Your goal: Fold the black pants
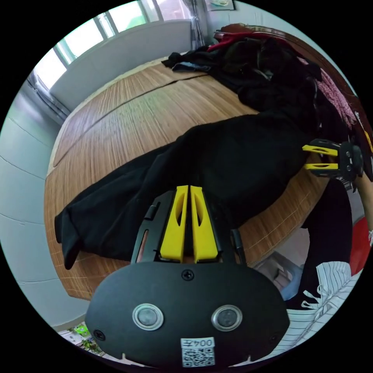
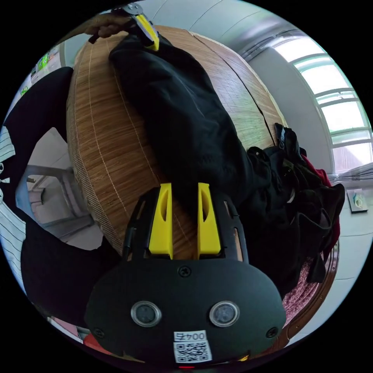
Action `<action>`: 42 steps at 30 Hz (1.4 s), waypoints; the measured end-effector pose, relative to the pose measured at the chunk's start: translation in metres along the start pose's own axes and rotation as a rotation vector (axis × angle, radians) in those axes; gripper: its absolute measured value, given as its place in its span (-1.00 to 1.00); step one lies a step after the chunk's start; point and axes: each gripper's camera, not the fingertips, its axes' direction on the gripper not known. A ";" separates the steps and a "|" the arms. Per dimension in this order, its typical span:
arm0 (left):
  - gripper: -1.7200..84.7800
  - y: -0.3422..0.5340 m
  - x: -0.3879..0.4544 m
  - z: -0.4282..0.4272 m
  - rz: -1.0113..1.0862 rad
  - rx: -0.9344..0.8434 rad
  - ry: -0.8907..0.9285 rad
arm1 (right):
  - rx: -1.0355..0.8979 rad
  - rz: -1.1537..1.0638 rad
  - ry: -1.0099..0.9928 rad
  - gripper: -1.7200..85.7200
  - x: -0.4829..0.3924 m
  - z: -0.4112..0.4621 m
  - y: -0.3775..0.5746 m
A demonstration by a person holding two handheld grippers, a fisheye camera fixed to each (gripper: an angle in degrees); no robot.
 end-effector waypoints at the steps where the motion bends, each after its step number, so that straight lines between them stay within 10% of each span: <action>1: -0.90 -0.002 -0.002 0.003 -0.001 -0.021 -0.006 | -0.003 -0.003 0.005 -0.78 0.001 0.001 -0.001; 16: -0.81 -0.019 -0.061 -0.139 -0.058 0.098 0.126 | 0.061 0.168 -0.218 -0.77 0.049 -0.059 -0.003; 26: -0.87 0.051 -0.282 -0.218 -0.375 0.005 0.151 | 0.258 0.003 -0.383 -0.71 -0.020 -0.077 -0.139; 35: -0.84 0.033 -0.462 -0.321 -0.624 -0.003 -0.344 | 0.245 0.056 -0.405 -0.71 -0.013 -0.064 -0.179; 42: -0.74 0.079 -0.509 -0.320 -0.700 -0.053 -0.005 | 0.239 0.030 -0.377 -0.69 -0.032 -0.051 -0.183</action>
